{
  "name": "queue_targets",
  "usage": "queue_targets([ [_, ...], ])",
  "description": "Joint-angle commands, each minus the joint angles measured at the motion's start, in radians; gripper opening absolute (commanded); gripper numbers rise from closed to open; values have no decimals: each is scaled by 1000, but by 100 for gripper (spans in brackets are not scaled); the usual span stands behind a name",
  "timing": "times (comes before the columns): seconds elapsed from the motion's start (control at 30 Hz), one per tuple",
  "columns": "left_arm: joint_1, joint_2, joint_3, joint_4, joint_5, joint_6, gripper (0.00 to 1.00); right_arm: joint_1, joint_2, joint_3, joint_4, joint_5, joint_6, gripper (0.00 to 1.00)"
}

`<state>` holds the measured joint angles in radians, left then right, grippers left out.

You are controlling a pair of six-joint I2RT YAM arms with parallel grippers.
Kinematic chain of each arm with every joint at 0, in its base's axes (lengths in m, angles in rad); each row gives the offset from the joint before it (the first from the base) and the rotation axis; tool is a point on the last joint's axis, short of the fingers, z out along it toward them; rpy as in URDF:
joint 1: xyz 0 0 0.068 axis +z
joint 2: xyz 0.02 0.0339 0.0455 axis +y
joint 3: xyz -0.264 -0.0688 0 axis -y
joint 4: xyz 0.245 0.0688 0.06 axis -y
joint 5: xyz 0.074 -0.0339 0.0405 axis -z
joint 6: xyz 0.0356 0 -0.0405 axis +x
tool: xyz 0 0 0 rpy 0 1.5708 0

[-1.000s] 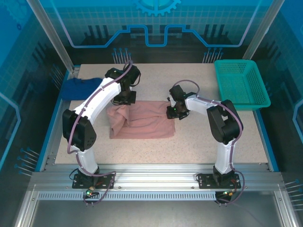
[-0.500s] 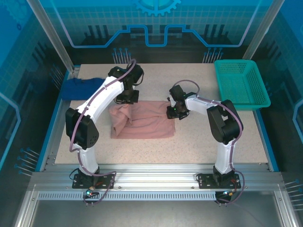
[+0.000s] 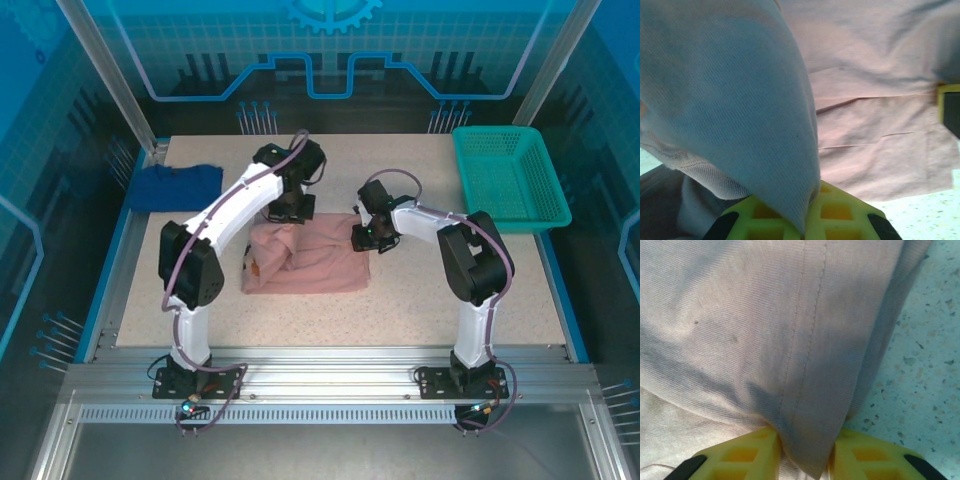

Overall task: Fold the inside-out t-shirt
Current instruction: Adjust the T-shirt at the center of the table, then smooth out the T-shirt at the center of the table.

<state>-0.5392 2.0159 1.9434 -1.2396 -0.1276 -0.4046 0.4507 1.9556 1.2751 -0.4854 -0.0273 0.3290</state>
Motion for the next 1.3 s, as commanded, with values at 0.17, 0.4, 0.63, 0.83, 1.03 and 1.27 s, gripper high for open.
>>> queue_targets([
  [0.17,-97,264,253,247,236,-184,67,-86,-294,-177,-13,26,64,37],
  [0.4,-70,-80,-80,404,173,-65,88,-129,-462,-263,58,36,74,51],
  [0.63,170,-435,-785,661,326,-179,89,1,-259,-59,168,-30,47,76],
  [0.83,166,-426,-952,896,519,-281,90,96,-36,137,151,25,9,82],
  [1.03,115,-379,-998,1025,533,-327,87,152,106,239,112,91,-15,82],
  [1.27,-21,-349,-1013,1208,512,-386,84,95,141,314,23,200,-30,58],
])
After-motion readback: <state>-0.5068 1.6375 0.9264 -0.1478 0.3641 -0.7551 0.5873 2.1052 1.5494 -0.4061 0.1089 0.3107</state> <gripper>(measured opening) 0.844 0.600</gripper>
